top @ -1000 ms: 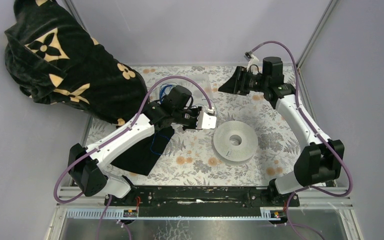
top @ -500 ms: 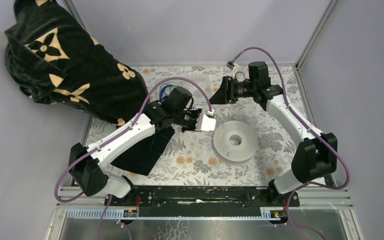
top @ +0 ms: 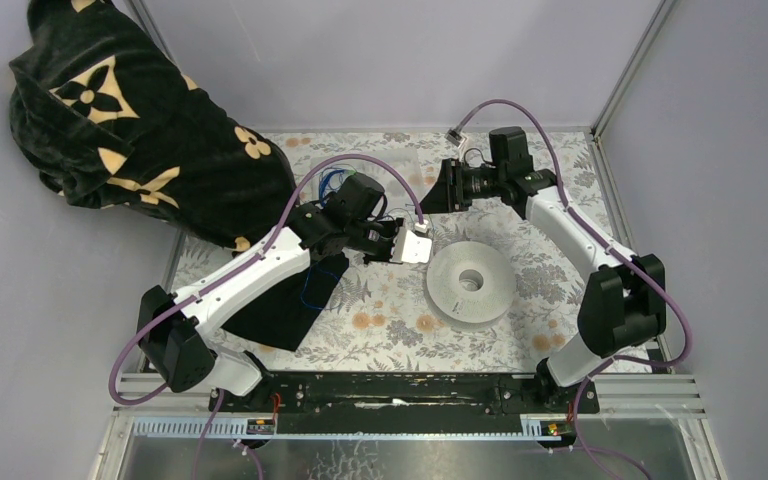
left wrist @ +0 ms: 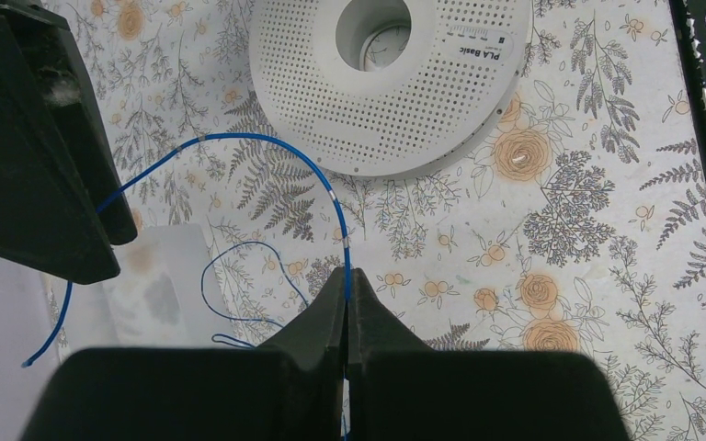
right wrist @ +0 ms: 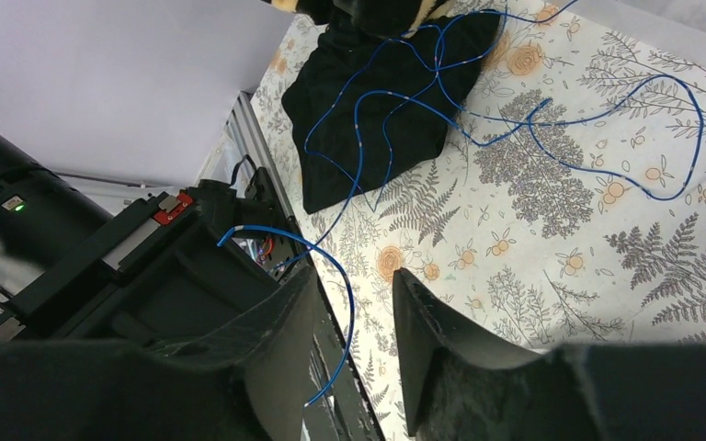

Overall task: Wrap the cables
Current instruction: Adjust the cable.

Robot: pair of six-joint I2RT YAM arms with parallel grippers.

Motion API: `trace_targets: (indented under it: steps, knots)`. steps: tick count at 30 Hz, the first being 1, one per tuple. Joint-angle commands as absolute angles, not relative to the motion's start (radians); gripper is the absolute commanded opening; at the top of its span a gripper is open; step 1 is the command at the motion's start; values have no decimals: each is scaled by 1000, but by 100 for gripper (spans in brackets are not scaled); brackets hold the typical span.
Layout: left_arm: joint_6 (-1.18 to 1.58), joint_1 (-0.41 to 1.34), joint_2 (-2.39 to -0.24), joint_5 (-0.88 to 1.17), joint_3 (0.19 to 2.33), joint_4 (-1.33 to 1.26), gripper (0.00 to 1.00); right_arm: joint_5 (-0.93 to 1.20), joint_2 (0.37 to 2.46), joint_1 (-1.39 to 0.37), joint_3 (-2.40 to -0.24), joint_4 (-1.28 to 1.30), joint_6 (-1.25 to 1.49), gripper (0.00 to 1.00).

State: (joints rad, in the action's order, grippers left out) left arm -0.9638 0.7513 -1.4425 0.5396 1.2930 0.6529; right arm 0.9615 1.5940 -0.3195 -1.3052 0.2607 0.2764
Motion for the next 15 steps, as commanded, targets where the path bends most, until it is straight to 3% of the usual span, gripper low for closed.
trace_targets:
  steps: [1,6,9,12,15]
  knots:
    - [-986,747,-1452,560,1308,661,0,1011,1603,-337,-1338,241,270,39]
    - [-982,748,-1452,548,1298,661,0,986,1597,-334,-1381,282,235,12]
    - [-956,736,-1452,559,1282,648,0,930,1561,-317,-1408,291,224,0]
    - [-876,695,-1448,638,1265,606,6,882,1513,-292,-1427,275,225,0]
    - [-729,613,-1448,833,1254,519,21,846,1473,-288,-1423,238,234,0]
